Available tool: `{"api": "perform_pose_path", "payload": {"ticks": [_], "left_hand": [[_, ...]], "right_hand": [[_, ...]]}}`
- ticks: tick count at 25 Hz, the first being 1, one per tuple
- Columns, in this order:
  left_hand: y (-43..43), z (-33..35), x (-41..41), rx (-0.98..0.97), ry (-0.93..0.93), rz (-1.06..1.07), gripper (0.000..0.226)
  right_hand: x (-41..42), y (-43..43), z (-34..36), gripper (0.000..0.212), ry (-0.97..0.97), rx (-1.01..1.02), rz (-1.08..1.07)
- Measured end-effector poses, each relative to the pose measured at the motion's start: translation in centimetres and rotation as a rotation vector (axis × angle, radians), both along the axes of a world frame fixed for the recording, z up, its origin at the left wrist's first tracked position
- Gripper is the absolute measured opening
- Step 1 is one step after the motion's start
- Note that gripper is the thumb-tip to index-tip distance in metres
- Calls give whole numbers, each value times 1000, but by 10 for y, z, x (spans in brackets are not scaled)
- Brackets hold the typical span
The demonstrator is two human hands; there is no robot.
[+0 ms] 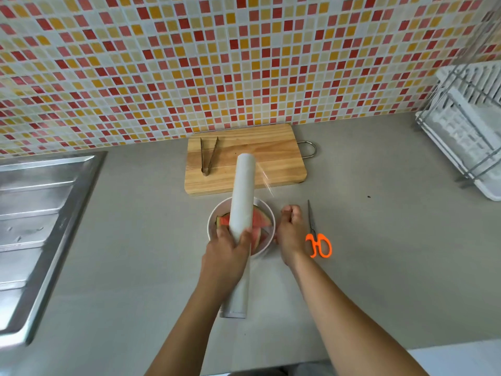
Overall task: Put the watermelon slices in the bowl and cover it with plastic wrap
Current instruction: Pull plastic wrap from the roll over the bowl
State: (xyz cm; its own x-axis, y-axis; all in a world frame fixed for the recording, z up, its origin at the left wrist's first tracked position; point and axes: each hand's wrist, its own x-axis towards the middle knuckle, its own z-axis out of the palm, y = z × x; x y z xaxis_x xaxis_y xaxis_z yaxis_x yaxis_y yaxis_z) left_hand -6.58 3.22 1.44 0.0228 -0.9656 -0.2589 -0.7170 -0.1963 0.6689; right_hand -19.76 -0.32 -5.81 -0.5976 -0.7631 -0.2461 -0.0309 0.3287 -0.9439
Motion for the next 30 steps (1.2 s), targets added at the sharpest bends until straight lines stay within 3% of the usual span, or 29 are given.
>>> {"api": "perform_pose_path", "payload": {"ticks": [5, 11, 20, 22, 26, 30], "left_hand": [[9, -5, -5, -65, -64, 74, 68], [13, -1, -9, -19, -24, 168, 51], [13, -1, -10, -4, 43, 123, 49], [12, -3, -7, 16, 67, 103, 51], [11, -7, -4, 33, 89, 88, 56], [10, -10, -1, 32, 112, 73, 59]], "right_hand": [[-2, -7, -9, 19, -1, 58, 104], [-5, -8, -11, 24, 59, 48, 146], [-6, -7, -10, 22, 124, 80, 144], [-7, -6, -12, 28, 0, 99, 124], [-10, 1, -15, 45, -429, 183, -11], [-6, 17, -15, 38, -381, 163, -94]]}}
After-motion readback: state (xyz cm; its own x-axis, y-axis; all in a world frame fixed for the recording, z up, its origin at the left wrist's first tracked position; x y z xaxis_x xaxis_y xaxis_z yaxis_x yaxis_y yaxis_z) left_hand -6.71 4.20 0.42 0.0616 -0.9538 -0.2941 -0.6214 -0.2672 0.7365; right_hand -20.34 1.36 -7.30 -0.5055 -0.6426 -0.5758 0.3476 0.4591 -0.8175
